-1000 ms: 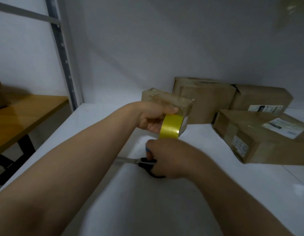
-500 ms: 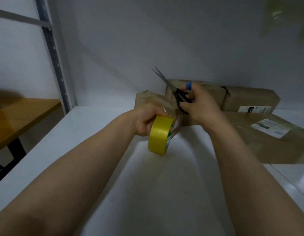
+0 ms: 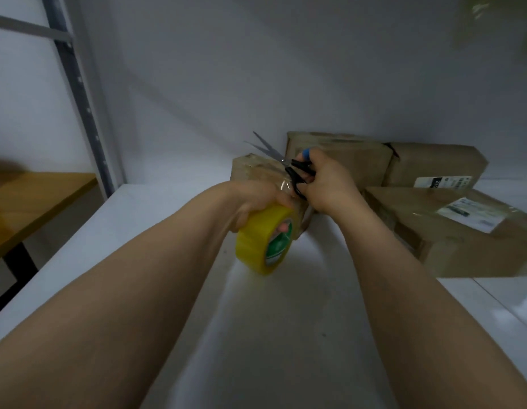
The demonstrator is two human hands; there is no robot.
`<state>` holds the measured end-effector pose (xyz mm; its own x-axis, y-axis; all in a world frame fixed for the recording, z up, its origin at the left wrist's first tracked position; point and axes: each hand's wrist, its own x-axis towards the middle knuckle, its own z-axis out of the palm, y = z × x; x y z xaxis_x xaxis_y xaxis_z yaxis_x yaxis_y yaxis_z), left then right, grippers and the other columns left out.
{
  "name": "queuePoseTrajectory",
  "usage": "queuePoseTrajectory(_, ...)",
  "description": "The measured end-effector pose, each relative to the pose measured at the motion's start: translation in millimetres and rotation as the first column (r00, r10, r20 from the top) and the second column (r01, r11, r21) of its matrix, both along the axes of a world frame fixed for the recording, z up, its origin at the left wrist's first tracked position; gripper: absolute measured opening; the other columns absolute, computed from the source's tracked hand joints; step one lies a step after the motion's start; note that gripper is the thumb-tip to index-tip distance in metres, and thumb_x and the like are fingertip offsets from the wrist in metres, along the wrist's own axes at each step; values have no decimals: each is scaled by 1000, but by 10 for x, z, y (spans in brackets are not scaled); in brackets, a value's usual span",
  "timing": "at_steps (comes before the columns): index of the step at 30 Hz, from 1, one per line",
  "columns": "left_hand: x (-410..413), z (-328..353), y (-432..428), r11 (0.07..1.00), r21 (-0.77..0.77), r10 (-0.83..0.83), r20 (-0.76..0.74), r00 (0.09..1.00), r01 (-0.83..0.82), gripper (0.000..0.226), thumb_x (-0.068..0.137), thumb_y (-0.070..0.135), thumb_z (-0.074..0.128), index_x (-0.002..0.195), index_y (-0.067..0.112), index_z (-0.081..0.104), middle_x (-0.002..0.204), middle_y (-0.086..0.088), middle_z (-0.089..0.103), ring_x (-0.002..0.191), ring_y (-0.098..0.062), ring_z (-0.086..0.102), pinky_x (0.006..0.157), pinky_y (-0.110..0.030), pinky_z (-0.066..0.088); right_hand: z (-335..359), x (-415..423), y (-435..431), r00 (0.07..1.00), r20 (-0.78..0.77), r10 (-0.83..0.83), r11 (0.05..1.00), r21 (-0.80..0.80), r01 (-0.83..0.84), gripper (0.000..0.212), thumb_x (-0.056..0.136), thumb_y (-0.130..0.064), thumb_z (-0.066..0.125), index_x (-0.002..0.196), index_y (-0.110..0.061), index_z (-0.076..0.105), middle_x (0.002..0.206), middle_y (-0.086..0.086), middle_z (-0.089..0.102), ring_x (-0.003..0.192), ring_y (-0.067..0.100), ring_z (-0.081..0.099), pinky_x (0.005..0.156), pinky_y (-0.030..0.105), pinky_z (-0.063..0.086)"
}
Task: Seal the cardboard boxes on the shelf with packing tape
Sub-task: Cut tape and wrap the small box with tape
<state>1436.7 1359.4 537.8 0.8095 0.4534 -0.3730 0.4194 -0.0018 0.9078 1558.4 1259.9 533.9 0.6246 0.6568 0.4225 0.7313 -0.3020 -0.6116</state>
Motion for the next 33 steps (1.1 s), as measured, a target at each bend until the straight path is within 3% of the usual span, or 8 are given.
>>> queuePoseTrajectory(2,-2,45,-80,999,-6,35,4,999,-35,15,94,14,68,104,4,64,60,-14,69,43,-20,63,43,-27,55,7,0,-23,999,-31,21,1000,16,-20,39,87,-1,68,120,-17,57,113,-3,64,103,15,63,92,29,51)
queuePoseTrajectory(5,24,89,-143,998,-6,69,49,996,-68,3,97,10,63,95,8,62,52,-11,65,38,-20,58,44,-27,54,28,-25,-217,943,-303,136,965,257,-56,36,88,0,73,114,-21,60,111,0,69,106,20,69,98,37,56)
queuePoseTrajectory(7,32,82,-126,996,-30,81,50,995,-79,3,97,11,62,98,8,63,54,-11,65,39,-20,57,47,-27,54,67,-65,-485,908,-377,180,943,330,-50,34,85,-7,79,114,-17,65,104,0,72,101,15,70,89,28,58)
queuePoseTrajectory(11,7,58,-89,998,-25,62,43,997,-61,19,92,18,71,108,8,68,68,-12,69,46,-20,62,52,-28,57,101,-87,-1073,870,-458,181,977,-21,-214,41,71,-42,83,109,-27,72,99,-5,72,91,13,66,81,32,53)
queuePoseTrajectory(15,-21,60,-75,998,-14,62,-7,998,-62,21,93,23,69,106,6,68,63,-11,68,48,-20,64,53,-30,58,56,26,-1362,832,-522,187,914,-219,-343,43,61,-44,83,99,-26,79,75,-9,70,72,7,62,67,27,49)
queuePoseTrajectory(19,-6,40,-64,999,4,42,-51,998,-42,18,94,22,66,103,6,67,63,-11,67,52,-22,62,60,-31,57,6,100,-1501,789,-594,157,912,-220,-347,30,65,-35,81,92,-22,81,81,3,73,70,12,64,57,23,50)
queuePoseTrajectory(27,22,23,5,998,-18,50,-62,997,-52,33,90,21,73,120,7,68,88,-16,72,59,-21,65,71,-35,59,-44,45,-1340,759,-638,129,919,-210,-333,46,67,-39,77,102,-10,75,76,6,72,63,11,63,52,20,49)
queuePoseTrajectory(33,-7,29,28,998,-37,48,-62,997,-50,35,87,23,77,118,8,68,79,-15,73,53,-21,67,55,-34,60,-75,58,-1136,742,-656,135,929,-176,-324,57,59,-47,80,103,-10,75,82,6,71,64,10,64,52,21,51)
